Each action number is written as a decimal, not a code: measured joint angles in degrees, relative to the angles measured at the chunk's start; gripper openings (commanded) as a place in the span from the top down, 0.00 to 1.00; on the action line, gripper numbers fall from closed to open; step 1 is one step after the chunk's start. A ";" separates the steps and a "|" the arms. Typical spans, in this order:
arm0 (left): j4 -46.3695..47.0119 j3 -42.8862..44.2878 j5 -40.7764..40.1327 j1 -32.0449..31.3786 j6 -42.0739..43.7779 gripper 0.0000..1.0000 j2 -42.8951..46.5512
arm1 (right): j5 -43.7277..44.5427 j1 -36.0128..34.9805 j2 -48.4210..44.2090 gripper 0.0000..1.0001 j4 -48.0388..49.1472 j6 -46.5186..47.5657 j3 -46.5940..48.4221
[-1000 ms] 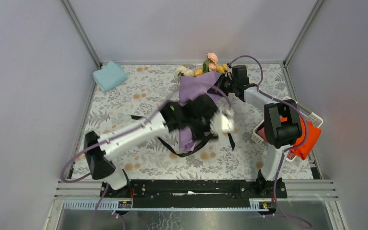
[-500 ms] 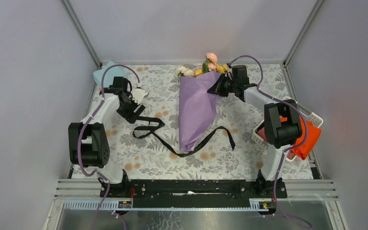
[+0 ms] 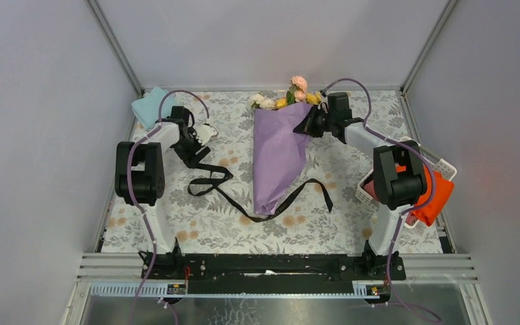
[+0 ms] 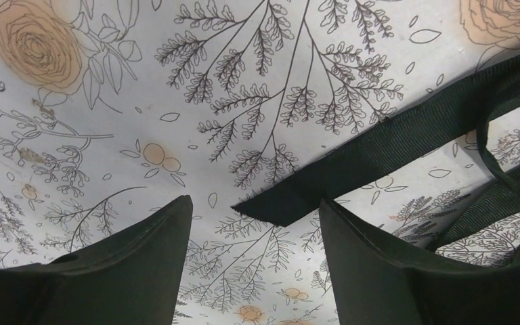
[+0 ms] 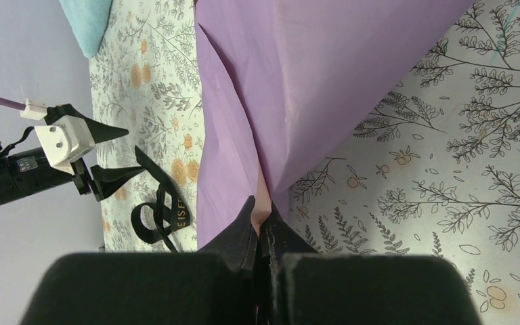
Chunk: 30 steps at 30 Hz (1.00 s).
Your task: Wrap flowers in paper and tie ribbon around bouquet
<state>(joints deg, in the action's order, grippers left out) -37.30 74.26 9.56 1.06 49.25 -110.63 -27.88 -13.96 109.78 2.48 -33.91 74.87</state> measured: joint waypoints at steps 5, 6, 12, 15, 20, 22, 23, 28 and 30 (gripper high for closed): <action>-2.23 1.81 0.42 0.02 0.70 0.56 -1.68 | -0.02 -0.02 0.00 1.00 -0.52 0.24 0.35; -2.54 2.01 0.42 0.00 0.68 0.67 -1.92 | 0.00 -0.02 0.00 1.00 -0.55 0.24 0.48; -1.60 2.12 -1.20 -0.04 0.79 1.00 -2.27 | 0.02 -0.17 0.00 1.00 -0.79 0.22 1.81; -0.61 2.78 -3.63 0.04 -0.94 1.00 -2.71 | 0.00 -0.55 0.00 1.00 -0.79 -0.15 2.51; 1.16 4.70 -5.66 3.61 -8.15 1.00 -3.50 | -0.04 -2.49 0.00 1.00 -0.22 -2.08 2.40; 1.66 5.44 -5.66 6.51 -10.99 1.00 -3.06 | -0.22 -3.58 0.00 1.00 1.14 -3.39 1.68; 2.01 5.55 -5.73 7.65 -12.04 1.00 -2.43 | -0.28 -4.15 -0.02 1.00 1.92 -4.15 1.05; 2.58 5.55 -6.27 11.47 -16.65 1.00 5.68 | -0.87 -5.70 -0.28 1.00 4.98 -6.54 -3.34; 2.38 5.77 -4.92 11.50 -17.88 1.00 11.21 | -1.18 -5.86 -0.46 1.00 5.86 -6.91 -5.38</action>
<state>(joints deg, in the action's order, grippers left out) -34.92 80.03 4.64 12.56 31.38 -99.42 -29.06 -19.81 109.32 8.34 -40.82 69.49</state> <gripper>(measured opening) 0.006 0.014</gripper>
